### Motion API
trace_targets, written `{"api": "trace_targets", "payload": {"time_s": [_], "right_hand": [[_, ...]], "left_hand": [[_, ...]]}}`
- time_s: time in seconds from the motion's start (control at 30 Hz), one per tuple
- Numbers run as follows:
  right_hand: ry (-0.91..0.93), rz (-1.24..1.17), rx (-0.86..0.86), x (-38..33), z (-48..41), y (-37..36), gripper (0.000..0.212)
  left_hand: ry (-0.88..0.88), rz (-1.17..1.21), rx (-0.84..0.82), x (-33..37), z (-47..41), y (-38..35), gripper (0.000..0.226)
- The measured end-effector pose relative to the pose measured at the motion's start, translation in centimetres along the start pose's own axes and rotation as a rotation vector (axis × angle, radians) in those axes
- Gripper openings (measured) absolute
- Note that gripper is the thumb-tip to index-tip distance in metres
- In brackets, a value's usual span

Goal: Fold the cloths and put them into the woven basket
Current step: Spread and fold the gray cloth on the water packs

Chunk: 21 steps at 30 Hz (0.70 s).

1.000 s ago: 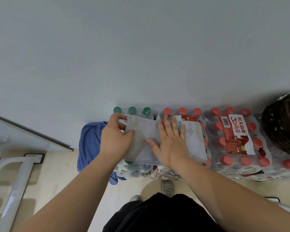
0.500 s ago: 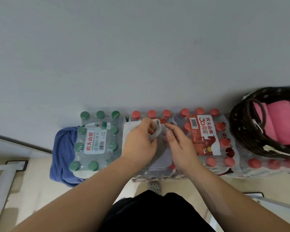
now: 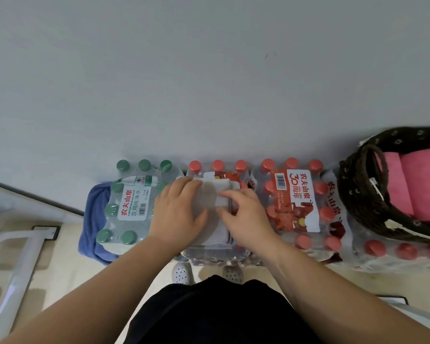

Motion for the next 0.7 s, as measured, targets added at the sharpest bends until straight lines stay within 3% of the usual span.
{"api": "trace_targets", "payload": {"time_s": [0.1,0.2,0.37,0.7], "right_hand": [[0.038,0.125,-0.001,-0.4,-0.3,-0.7,0.044],[0.060,0.133,0.041,-1.0,-0.6,-0.2,0.039],[0.022,-0.052,0.071,-1.1,-0.8,1.8,0.027],[0.001,0.174,0.107,0.4,-0.8,3.2,0.044]], "left_hand": [[0.001,-0.179,-0.212,-0.7,0.4,-2.7,0.089],[-0.060,-0.240,-0.279,-0.3,0.7,-3.9,0.101],[-0.098,-0.260,-0.280,0.9,0.2,-4.1,0.104],[-0.075,-0.323,-0.412,2.7,-0.1,-7.6,0.113]]}}
Point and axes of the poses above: each hand's wrist, its own z-axis away from the middle knuckle, its own y-axis out of the back of the hand, x = y × z, the point moved 10 cm from there along -z, towards the middle knuckle, and after that the axes turned 3 degrees about -x, right-handed, at the moved point
